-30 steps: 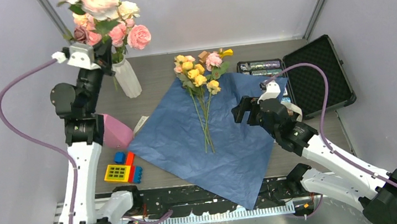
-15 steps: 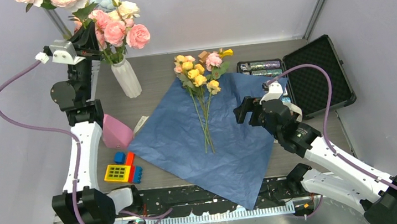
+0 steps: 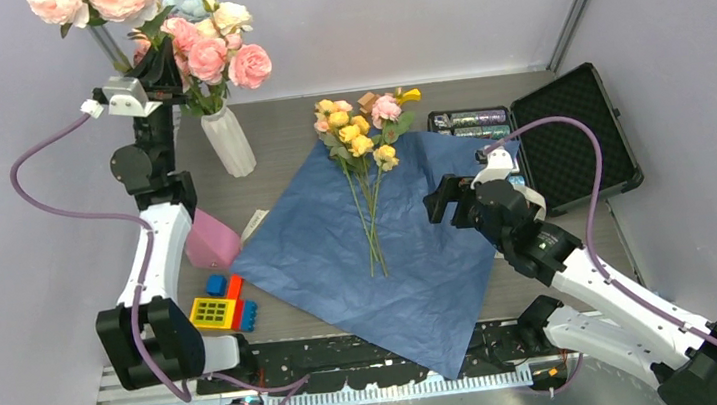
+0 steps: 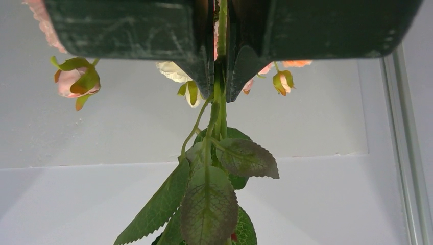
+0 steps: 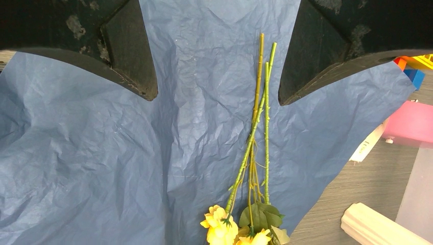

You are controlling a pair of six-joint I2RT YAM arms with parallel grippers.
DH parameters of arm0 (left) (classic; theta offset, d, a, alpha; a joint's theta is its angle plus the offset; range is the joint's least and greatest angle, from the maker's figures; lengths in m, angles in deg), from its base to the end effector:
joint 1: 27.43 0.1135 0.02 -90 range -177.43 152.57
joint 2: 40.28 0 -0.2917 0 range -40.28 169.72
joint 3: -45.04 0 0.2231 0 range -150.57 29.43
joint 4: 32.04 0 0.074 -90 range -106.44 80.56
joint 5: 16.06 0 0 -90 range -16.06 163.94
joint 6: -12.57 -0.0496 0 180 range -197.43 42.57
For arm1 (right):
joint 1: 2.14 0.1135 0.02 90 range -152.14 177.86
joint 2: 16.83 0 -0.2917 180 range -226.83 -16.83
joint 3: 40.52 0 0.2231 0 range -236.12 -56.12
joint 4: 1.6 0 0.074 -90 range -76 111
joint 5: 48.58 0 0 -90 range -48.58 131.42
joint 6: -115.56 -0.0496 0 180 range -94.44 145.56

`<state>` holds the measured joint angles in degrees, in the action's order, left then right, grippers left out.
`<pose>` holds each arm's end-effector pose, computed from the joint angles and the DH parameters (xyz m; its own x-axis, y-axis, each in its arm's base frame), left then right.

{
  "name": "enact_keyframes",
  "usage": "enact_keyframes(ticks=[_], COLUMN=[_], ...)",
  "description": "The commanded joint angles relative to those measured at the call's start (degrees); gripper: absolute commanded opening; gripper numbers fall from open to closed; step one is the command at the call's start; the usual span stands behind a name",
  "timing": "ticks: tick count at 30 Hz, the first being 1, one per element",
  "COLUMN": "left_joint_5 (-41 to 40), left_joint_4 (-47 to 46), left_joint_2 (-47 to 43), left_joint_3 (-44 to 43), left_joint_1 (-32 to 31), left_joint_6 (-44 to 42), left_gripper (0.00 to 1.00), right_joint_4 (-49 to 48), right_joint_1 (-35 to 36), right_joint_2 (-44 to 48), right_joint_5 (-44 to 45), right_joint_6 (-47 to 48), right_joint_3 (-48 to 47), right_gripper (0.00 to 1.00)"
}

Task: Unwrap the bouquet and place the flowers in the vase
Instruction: Insert the fake flower into the vase.

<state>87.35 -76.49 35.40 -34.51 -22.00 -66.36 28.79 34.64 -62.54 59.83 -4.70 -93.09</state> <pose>0.2517 0.0124 0.5025 0.7179 -0.1194 -0.6859 0.2031 0.9782 0.0423 0.1286 0.0766 0.3006 -0.4456 0.2639 -0.8555 -0.1292 0.9266 0.3531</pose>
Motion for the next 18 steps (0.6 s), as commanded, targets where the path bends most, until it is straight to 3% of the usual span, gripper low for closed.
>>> enact_keyframes(ticks=[1, 18], left_joint_5=[-1.39, -1.67], left_joint_4=[-6.69, -13.48], left_joint_2=[1.33, 7.90], left_joint_3=[0.03, 1.46], left_joint_1=[0.43, 0.37], left_joint_6=[-3.00, -4.44], left_gripper=[0.00, 0.00], right_joint_4=[-1.60, -1.57], right_joint_1=[-0.30, -0.80], right_joint_2=[1.37, 2.21], right_joint_5=[1.61, 1.77], right_joint_6=[0.54, 1.31], right_joint_3=[-1.39, -1.62], right_gripper=[0.94, 0.94])
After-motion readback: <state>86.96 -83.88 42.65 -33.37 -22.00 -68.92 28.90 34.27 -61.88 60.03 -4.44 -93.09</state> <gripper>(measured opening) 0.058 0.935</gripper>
